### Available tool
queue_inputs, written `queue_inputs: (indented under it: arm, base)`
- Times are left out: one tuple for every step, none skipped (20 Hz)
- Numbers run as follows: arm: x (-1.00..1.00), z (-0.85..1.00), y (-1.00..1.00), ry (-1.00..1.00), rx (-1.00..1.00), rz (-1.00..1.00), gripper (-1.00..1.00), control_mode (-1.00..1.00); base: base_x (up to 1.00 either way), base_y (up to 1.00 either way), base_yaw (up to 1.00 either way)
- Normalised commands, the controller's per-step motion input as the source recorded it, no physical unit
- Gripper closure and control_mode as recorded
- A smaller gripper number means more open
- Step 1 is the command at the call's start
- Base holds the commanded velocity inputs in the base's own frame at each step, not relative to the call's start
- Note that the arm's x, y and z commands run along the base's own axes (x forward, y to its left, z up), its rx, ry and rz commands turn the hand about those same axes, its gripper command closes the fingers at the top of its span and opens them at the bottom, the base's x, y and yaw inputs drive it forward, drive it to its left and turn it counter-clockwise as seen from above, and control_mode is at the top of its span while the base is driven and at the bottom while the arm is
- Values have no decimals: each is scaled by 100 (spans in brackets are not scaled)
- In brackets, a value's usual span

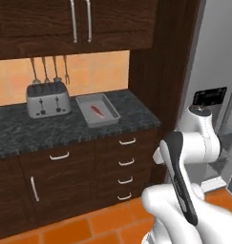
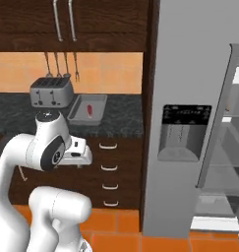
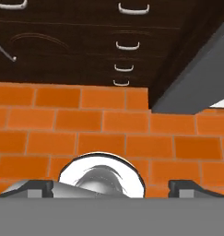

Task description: Place one sweet potato and one steak in each tupperware on the nearby counter, to pack two identical lunches.

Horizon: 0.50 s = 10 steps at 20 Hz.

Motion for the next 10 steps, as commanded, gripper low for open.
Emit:
queue_inputs:
  arm:
    - [0,0,0,0,0,0,-100,100]
    - [0,0,0,0,0,0,-100,100]
    - [0,0,0,0,0,0,-100,100]
    - [0,0,0,0,0,0,-100,100]
    - [0,0,0,0,0,0,-100,100]
    - [0,0,0,0,0,0,-100,100]
    - [0,0,0,0,0,0,-100,100]
    - [0,0,0,0,0,0,-100,100]
    - [0,0,0,0,0,0,-100,100]
    - [0,0,0,0,0,0,-100,100]
  base:
    - [0,-100,-29]
    - [0,-100,-23]
    - [5,-100,-19]
    - [19,-100,-12]
    - [21,-95,-7]
    - [24,-94,-2]
    - [31,-89,0]
    - [32,-91,0]
    - [37,-88,0]
    - [40,-77,0]
